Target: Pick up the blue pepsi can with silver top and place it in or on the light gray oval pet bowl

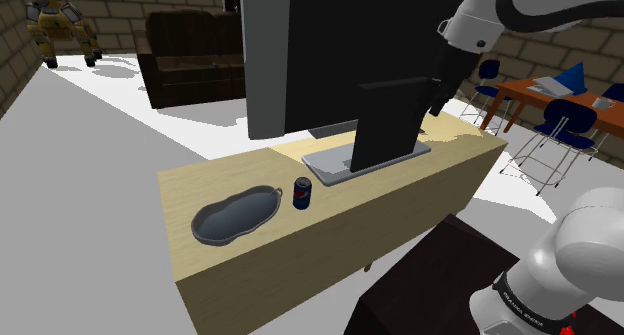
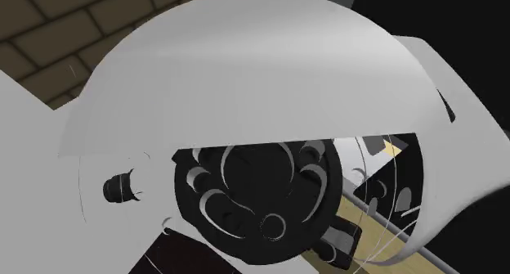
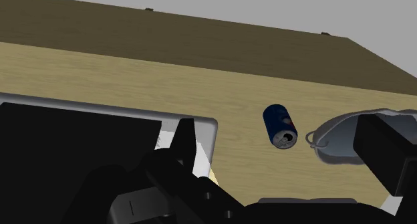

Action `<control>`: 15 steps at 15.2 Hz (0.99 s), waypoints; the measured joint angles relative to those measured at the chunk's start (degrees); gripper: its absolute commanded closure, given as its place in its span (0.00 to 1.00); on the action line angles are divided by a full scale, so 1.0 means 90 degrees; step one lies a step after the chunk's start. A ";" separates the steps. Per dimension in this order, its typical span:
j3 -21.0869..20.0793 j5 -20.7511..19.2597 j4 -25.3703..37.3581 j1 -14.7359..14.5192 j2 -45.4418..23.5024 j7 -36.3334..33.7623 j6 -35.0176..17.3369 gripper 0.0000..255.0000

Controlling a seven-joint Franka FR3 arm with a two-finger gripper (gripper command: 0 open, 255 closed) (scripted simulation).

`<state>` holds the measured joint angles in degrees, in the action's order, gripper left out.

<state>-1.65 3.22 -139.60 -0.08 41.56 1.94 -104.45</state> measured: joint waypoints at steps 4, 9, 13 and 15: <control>-0.0268 -0.0001 -0.0216 -0.0022 -0.0608 -0.0259 -0.0874 0.00; -0.0645 -0.0085 -0.0273 -0.0021 -0.1616 -0.0679 -0.1982 0.00; -0.0954 -0.0282 -0.0170 0.0015 -0.2462 -0.1108 -0.2755 0.00; -0.1108 -0.0461 0.0005 0.0053 -0.2999 -0.1375 -0.3122 0.00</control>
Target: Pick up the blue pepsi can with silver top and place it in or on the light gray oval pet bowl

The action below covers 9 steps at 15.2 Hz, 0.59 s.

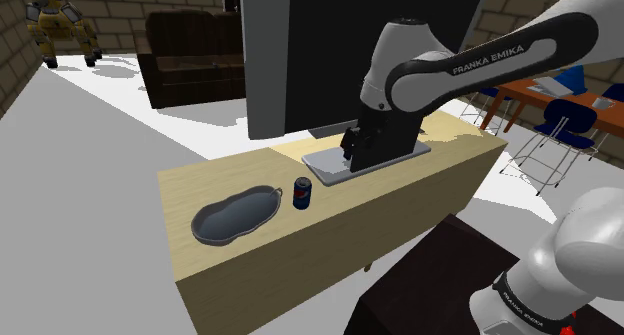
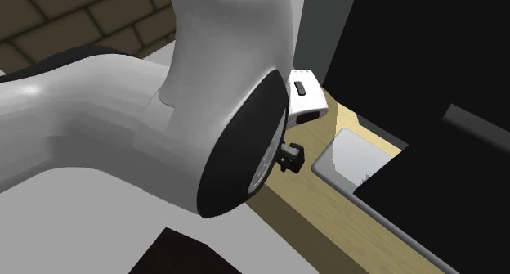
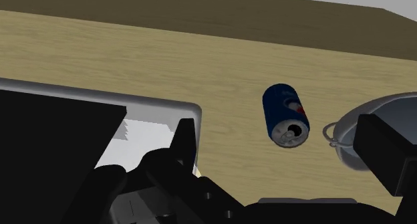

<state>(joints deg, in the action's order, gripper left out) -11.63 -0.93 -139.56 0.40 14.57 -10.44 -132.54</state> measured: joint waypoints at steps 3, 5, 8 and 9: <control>-0.0217 -0.0356 0.0311 0.0031 -0.0744 -0.0485 -0.0417 0.00; -0.0286 -0.0659 0.0503 0.0064 -0.1256 -0.0784 -0.0707 0.00; -0.0329 -0.1222 0.0941 0.0038 -0.2105 -0.1324 -0.1053 0.00; -0.0309 -0.1405 0.1072 0.0016 -0.2359 -0.1481 -0.1151 0.00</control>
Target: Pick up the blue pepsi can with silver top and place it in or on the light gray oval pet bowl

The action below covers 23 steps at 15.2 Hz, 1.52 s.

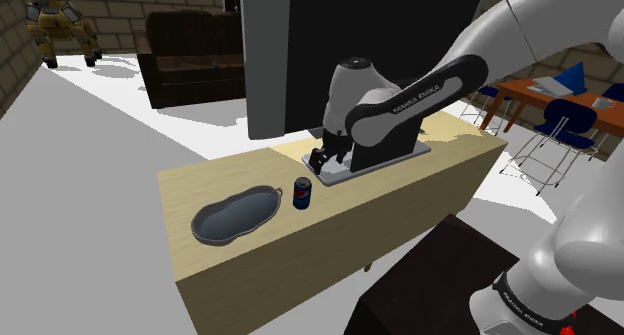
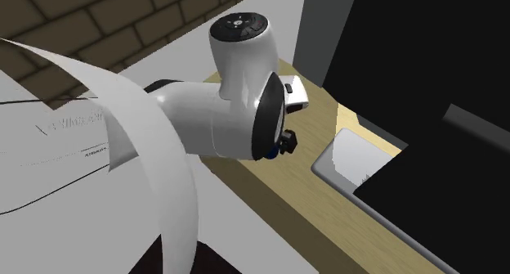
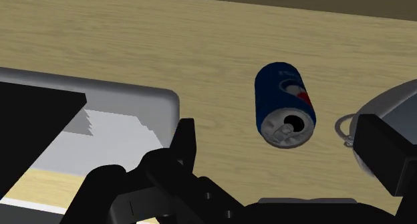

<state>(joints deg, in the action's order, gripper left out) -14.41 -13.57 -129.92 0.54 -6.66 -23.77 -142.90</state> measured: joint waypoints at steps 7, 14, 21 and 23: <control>0.0315 -0.1079 0.1323 -0.0462 -0.1772 -0.1039 -0.0278 0.00; 0.0590 -0.1470 0.2076 -0.0730 -0.2789 -0.1391 -0.0495 0.00; 0.0677 -0.1566 0.2174 -0.0760 -0.3050 -0.1453 -0.0663 0.00; 0.0678 -0.1568 0.2174 -0.0761 -0.3053 -0.1454 -0.0666 0.00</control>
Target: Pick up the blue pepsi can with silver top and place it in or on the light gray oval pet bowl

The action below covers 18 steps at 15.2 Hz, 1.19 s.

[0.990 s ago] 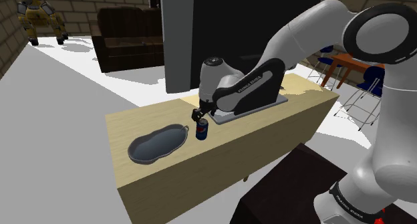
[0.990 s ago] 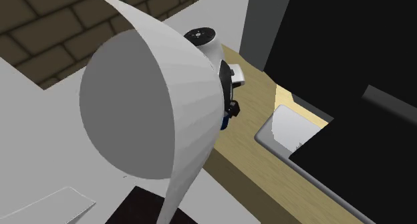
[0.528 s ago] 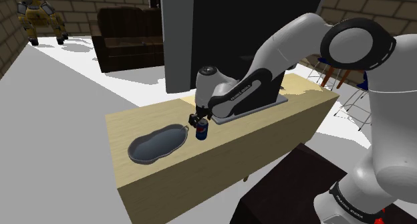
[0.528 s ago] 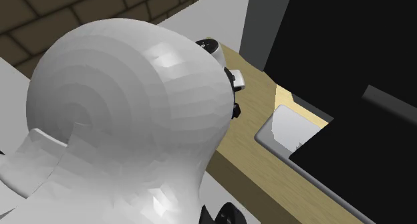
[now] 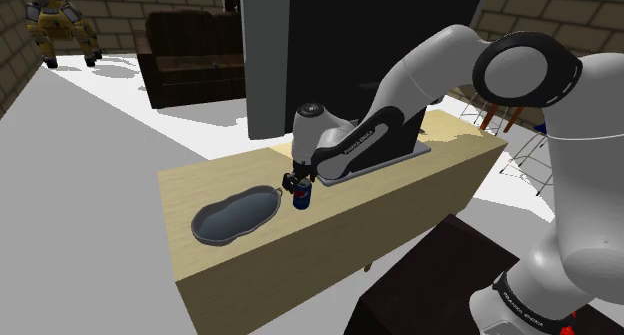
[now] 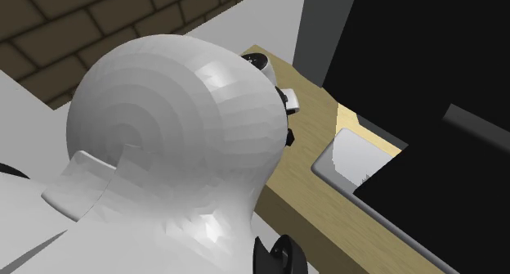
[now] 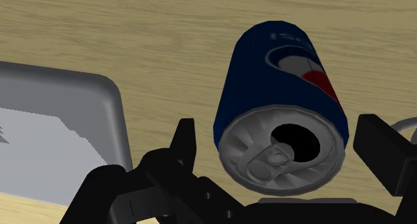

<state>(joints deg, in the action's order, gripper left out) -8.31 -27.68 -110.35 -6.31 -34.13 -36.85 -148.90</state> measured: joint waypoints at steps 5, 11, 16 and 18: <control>-0.0002 0.0000 0.0000 -0.0001 0.0008 -0.0001 -0.0003 1.00; -0.0007 0.0001 -0.0001 -0.0003 0.0009 0.0000 -0.0006 1.00; -0.0100 0.0122 -0.0069 0.0069 0.0279 0.0120 0.0207 1.00; -0.0154 0.0194 -0.0070 0.0105 0.0410 0.0193 0.0334 1.00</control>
<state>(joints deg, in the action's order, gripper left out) -9.69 -25.93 -110.98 -5.36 -30.44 -35.11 -145.89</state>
